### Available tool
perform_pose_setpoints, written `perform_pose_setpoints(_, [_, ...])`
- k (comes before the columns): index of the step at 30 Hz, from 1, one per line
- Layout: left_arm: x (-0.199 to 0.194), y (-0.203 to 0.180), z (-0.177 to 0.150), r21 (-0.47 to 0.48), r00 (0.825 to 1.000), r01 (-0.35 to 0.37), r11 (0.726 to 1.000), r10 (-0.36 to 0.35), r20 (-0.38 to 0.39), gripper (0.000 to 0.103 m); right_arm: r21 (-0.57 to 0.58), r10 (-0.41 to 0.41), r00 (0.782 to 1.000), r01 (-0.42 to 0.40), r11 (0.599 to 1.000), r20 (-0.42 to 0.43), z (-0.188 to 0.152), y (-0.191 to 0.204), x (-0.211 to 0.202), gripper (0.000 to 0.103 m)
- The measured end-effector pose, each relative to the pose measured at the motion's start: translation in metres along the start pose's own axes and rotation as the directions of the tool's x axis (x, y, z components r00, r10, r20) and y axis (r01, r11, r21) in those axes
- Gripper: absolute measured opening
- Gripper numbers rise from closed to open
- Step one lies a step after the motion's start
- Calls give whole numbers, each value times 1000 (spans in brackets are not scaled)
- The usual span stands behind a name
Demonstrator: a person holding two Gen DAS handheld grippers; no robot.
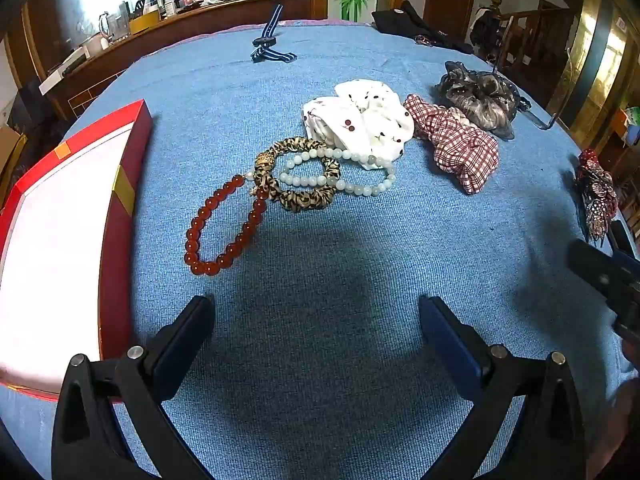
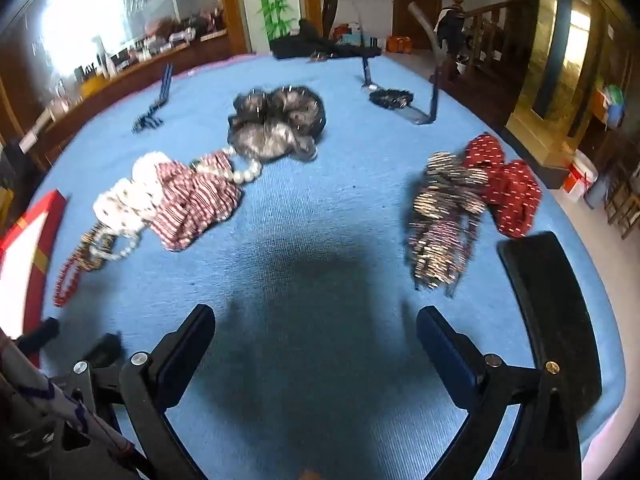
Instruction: Organize jewelry
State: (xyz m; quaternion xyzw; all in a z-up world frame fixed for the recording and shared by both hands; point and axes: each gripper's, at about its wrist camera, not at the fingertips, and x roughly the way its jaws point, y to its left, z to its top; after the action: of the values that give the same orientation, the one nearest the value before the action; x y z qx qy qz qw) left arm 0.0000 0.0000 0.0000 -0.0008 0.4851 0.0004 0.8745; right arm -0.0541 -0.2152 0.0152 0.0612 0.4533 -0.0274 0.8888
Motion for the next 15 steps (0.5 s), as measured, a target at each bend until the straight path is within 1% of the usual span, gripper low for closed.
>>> perform_pose_setpoints(5, [0, 0, 0, 0, 1000, 0, 1000, 0, 0, 103, -11, -13, 999, 13, 1000, 41, -15, -4, -29, 102])
perform_pose_setpoints(9, [0, 0, 0, 0, 1000, 0, 1000, 0, 0, 103, -5, -2, 998, 2, 1000, 67, -25, -9, -50, 102])
perform_pose_setpoints(15, [-3, 1, -2, -6, 1000, -4, 1000, 4, 5, 103, 9, 4, 996, -5, 1000, 87, -32, -10, -65, 102])
